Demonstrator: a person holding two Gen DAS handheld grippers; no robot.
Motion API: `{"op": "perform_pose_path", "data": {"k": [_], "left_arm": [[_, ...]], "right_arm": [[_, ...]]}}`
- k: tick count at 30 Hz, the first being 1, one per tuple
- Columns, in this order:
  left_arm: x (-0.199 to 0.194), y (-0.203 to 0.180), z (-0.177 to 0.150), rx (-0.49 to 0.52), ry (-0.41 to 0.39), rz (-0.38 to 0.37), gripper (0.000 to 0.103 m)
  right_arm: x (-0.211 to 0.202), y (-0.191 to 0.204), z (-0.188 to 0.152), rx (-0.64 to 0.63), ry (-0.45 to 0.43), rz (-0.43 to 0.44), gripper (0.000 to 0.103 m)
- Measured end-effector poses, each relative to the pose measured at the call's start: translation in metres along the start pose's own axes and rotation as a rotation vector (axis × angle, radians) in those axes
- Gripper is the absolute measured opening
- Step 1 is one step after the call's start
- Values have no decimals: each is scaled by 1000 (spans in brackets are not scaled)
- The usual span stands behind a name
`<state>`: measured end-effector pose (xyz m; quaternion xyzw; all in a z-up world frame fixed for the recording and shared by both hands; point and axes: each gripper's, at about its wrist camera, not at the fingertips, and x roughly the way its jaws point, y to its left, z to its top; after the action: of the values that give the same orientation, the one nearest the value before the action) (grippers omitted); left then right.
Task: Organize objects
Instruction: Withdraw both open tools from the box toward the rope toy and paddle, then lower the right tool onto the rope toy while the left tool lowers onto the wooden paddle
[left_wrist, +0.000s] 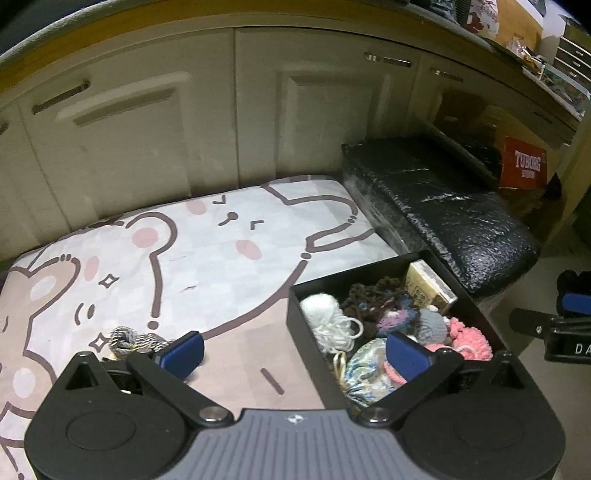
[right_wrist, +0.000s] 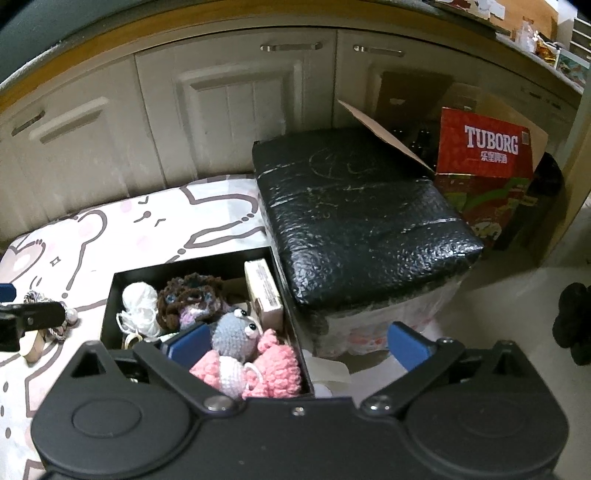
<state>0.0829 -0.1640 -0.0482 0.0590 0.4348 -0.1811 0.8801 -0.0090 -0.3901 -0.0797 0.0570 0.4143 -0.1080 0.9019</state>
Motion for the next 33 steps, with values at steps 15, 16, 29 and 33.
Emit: {"op": "perform_pose_path", "data": {"k": [15, 16, 29, 33], "left_arm": [[-18, 61, -8, -86, -11, 93, 103], [-19, 65, -9, -89, -9, 99, 103], [-38, 124, -21, -159, -16, 178, 103], [-43, 142, -25, -183, -16, 205, 103]], "right_arm": [[2, 51, 10, -39, -23, 68, 103], [2, 55, 11, -42, -24, 74, 103], [8, 127, 18, -131, -25, 162, 103], [8, 145, 19, -145, -26, 188, 103]]}}
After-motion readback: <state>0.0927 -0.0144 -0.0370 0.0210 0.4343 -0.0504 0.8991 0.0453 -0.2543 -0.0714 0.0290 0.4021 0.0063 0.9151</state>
